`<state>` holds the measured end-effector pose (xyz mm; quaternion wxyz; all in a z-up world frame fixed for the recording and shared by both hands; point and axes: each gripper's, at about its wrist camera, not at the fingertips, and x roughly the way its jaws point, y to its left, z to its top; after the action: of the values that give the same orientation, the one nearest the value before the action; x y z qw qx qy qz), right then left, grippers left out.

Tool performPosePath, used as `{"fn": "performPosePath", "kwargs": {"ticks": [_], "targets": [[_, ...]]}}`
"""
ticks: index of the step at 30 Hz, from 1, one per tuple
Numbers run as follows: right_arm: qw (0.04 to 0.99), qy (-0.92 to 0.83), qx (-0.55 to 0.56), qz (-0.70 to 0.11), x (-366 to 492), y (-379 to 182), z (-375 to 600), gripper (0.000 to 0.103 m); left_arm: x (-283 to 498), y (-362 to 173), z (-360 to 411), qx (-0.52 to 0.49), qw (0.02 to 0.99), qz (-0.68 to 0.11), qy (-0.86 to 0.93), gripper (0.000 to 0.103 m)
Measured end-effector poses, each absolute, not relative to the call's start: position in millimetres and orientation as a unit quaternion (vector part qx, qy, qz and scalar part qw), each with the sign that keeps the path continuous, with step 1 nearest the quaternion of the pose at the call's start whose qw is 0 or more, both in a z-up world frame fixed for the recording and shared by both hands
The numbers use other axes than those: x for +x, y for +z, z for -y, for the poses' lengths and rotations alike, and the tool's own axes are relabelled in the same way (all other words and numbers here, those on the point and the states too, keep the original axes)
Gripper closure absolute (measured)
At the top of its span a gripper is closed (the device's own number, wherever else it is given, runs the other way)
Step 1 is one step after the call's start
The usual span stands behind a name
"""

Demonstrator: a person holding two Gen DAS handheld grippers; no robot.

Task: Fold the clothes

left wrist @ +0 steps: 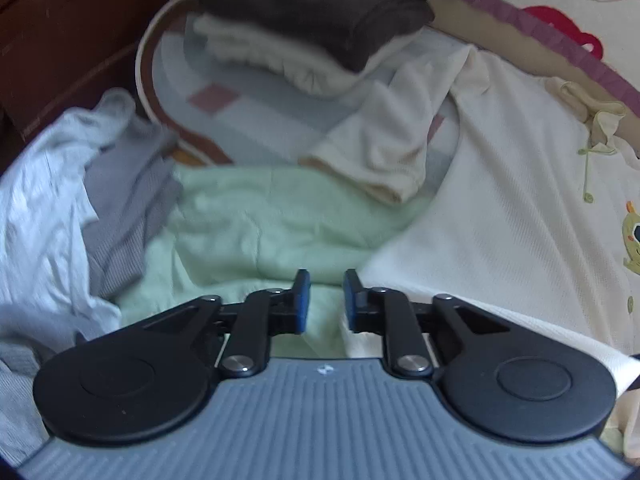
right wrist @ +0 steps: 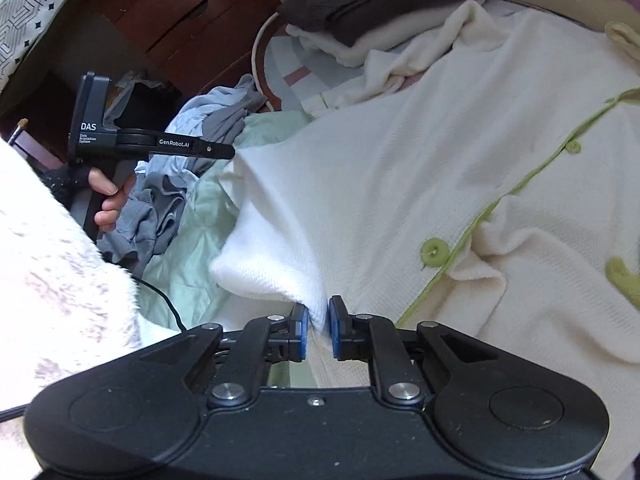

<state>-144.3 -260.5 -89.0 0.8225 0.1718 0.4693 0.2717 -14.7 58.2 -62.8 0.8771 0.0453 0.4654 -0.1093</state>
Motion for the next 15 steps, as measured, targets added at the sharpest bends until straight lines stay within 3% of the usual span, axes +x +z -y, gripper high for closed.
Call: {"fn": "performPosePath", "kwargs": {"ticks": [1,4,9,15], "targets": [[0.822,0.279,0.189,-0.459,-143,-82,269,0.066,-12,-59,-59,0.047,0.881,-0.457,-0.111,0.067],[0.823,0.307,0.247,-0.41,-133,-65,301,0.045,5,-53,-52,0.055,0.889,-0.436,-0.13,0.064],[0.81,0.246,0.398,-0.353,-78,-73,363,0.044,52,-68,-24,0.056,0.885,-0.425,-0.179,0.06],[0.905,0.106,0.264,-0.315,-36,-66,368,0.043,97,-97,29,0.148,0.89,-0.389,-0.184,0.06]]}}
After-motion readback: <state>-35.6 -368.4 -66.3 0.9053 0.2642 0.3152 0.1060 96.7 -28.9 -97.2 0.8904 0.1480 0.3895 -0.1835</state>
